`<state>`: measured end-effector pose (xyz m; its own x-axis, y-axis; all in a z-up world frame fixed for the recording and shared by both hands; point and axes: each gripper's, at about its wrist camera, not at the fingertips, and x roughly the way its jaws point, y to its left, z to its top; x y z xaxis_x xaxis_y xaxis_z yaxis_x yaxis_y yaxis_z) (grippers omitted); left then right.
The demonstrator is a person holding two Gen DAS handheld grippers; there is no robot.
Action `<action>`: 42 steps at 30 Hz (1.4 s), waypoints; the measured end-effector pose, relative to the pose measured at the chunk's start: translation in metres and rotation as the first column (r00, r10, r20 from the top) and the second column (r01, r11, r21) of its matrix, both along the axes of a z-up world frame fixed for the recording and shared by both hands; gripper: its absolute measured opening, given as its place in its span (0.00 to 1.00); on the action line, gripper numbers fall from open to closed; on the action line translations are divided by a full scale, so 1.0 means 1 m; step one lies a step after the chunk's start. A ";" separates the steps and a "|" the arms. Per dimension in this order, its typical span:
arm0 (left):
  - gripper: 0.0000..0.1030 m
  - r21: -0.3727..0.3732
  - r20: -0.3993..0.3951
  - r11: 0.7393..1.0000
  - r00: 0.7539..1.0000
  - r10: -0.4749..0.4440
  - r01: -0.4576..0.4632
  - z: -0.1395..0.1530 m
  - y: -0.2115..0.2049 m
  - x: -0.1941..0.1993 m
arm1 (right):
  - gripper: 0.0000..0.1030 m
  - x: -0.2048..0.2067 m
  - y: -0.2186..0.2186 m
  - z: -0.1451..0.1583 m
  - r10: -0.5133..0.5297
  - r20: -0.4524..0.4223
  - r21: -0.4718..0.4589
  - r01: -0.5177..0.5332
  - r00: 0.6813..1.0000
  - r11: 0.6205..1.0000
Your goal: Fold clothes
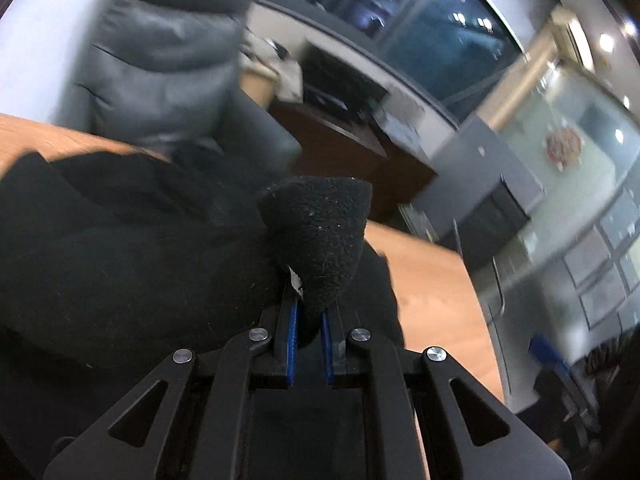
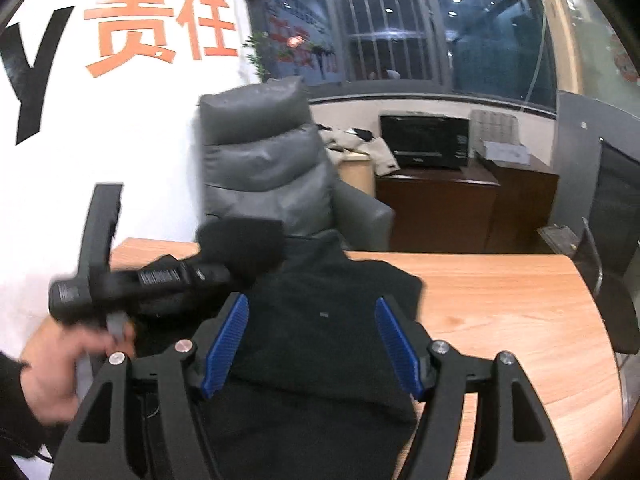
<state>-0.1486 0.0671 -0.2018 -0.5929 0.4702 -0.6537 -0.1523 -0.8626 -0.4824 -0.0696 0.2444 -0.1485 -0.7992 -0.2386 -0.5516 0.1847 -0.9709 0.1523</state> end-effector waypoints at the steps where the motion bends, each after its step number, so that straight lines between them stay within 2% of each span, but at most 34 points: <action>1: 0.08 -0.009 0.007 1.000 1.000 -0.017 0.017 -0.005 0.017 0.001 | 0.69 -0.003 0.007 -0.003 -0.006 0.014 0.003 0.006 1.000 1.000; 3: 0.11 -0.028 0.025 0.999 0.999 -0.045 0.045 -0.016 0.033 -0.002 | 0.69 -0.014 0.016 -0.015 -0.004 0.049 -0.009 0.005 0.999 1.000; 4: 0.20 -0.032 0.040 0.998 0.997 -0.059 0.060 -0.021 0.035 -0.003 | 0.69 -0.021 0.019 -0.022 0.001 0.067 -0.021 0.000 0.998 1.000; 5: 0.36 -0.019 0.064 0.997 0.995 -0.077 0.078 -0.022 0.035 -0.002 | 0.69 -0.028 0.021 -0.029 0.007 0.086 -0.032 -0.004 0.996 0.999; 6: 0.43 0.002 0.076 0.996 0.993 -0.085 0.085 -0.018 0.039 -0.001 | 0.70 -0.035 0.024 -0.036 0.013 0.104 -0.044 -0.009 0.994 0.999; 7: 0.55 0.028 0.075 0.996 0.993 -0.089 0.087 -0.010 0.032 0.011 | 0.70 -0.042 0.027 -0.043 0.019 0.123 -0.056 -0.013 0.992 0.998; 8: 0.65 0.039 0.055 0.995 0.994 -0.091 0.089 0.000 0.023 0.021 | 0.70 -0.049 0.029 -0.051 0.026 0.141 -0.068 -0.016 0.990 0.998; 10: 0.76 0.021 0.005 0.996 0.996 -0.092 0.092 0.016 0.000 0.034 | 0.76 -0.061 0.029 -0.066 0.047 0.177 -0.097 -0.030 0.983 0.995; 13: 0.87 -0.075 -0.071 0.995 0.995 -0.066 0.061 0.030 -0.041 0.046 | 0.79 -0.083 0.014 -0.099 0.095 0.253 -0.139 -0.061 0.963 0.988; 15: 0.87 -0.149 -0.061 0.989 0.998 -0.028 0.019 0.024 -0.075 0.042 | 0.78 -0.092 0.005 -0.117 0.106 0.301 -0.149 -0.064 0.948 0.987; 17: 0.87 -0.165 -0.009 0.986 1.000 0.014 -0.015 0.010 -0.116 0.034 | 0.76 -0.102 -0.005 -0.137 0.120 0.351 -0.166 -0.065 0.929 0.984; 18: 0.87 -0.168 0.014 0.985 0.999 0.033 -0.030 0.002 -0.134 0.028 | 0.68 -0.107 -0.010 -0.146 0.125 0.376 -0.170 -0.064 0.918 0.983; 19: 0.87 -0.173 0.027 0.984 0.999 0.042 -0.036 -0.006 -0.148 0.022 | 0.55 -0.111 -0.014 -0.154 0.120 0.401 -0.159 -0.060 0.908 0.985; 20: 0.87 -0.181 0.035 0.983 0.999 0.040 -0.033 -0.014 -0.159 0.017 | 0.47 -0.115 -0.018 -0.159 0.114 0.421 -0.149 -0.055 0.900 0.987; 21: 0.87 -0.190 0.043 0.981 0.998 0.038 -0.029 -0.021 -0.171 0.012 | 0.33 -0.116 -0.019 -0.158 0.104 0.416 -0.142 -0.048 0.903 0.989; 22: 0.86 -0.195 0.052 0.981 0.998 0.035 -0.025 -0.029 -0.181 0.007 | 0.16 -0.117 -0.019 -0.156 0.094 0.406 -0.137 -0.041 0.909 0.990; 24: 0.85 -0.187 0.077 0.982 0.997 0.023 -0.008 -0.048 -0.194 -0.007 | 0.05 -0.116 -0.018 -0.133 0.074 0.333 -0.139 -0.028 0.940 0.990; 26: 0.85 -0.185 0.091 0.983 0.996 0.026 -0.008 -0.064 -0.206 -0.018 | 0.04 -0.110 -0.020 -0.096 0.055 0.214 -0.119 -0.030 0.975 0.992; 28: 0.84 -0.178 0.091 0.984 0.996 0.025 -0.008 -0.074 -0.216 -0.023 | 0.04 -0.105 -0.021 -0.070 0.042 0.130 -0.074 -0.033 0.991 0.997; 30: 0.83 -0.176 0.065 0.984 0.998 0.005 0.007 -0.074 -0.218 -0.018 | 0.04 -0.105 -0.011 -0.063 0.000 0.106 -0.034 0.003 0.994 0.999; 31: 0.82 -0.180 0.055 0.984 0.998 -0.004 0.014 -0.075 -0.218 -0.017 | 0.04 -0.110 -0.005 -0.080 -0.015 0.164 -0.018 0.018 0.986 1.000; 33: 0.77 -0.235 0.062 0.971 0.998 -0.017 0.031 -0.084 -0.215 -0.014 | 0.05 -0.119 0.009 -0.114 -0.047 0.279 0.018 0.044 0.959 0.999; 34: 0.71 -0.257 0.069 0.966 0.998 -0.014 0.031 -0.087 -0.215 -0.014 | 0.06 -0.122 0.013 -0.129 -0.059 0.326 0.038 0.049 0.944 0.998; 35: 0.66 -0.278 0.075 0.960 0.997 -0.011 0.031 -0.090 -0.215 -0.014 | 0.06 -0.118 0.010 -0.136 -0.054 0.335 0.065 0.034 0.941 0.997; 36: 0.65 -0.294 0.082 0.955 0.997 -0.005 0.029 -0.093 -0.216 -0.013 | 0.07 -0.114 0.006 -0.144 -0.048 0.345 0.091 0.018 0.937 0.996; 38: 0.65 -0.298 0.099 0.955 0.995 0.019 0.011 -0.094 -0.224 -0.011 | 0.14 -0.107 0.000 -0.155 -0.043 0.361 0.140 -0.008 0.932 0.990; 40: 0.65 -0.305 0.115 0.952 0.993 0.021 0.015 -0.091 -0.227 -0.007 | 0.29 -0.099 0.002 -0.138 -0.070 0.337 0.163 0.015 0.939 0.987; 42: 0.65 -0.328 0.102 0.943 0.995 -0.022 0.054 -0.077 -0.223 0.004 | 0.30 -0.090 -0.001 -0.112 -0.063 0.267 0.186 0.012 0.962 0.982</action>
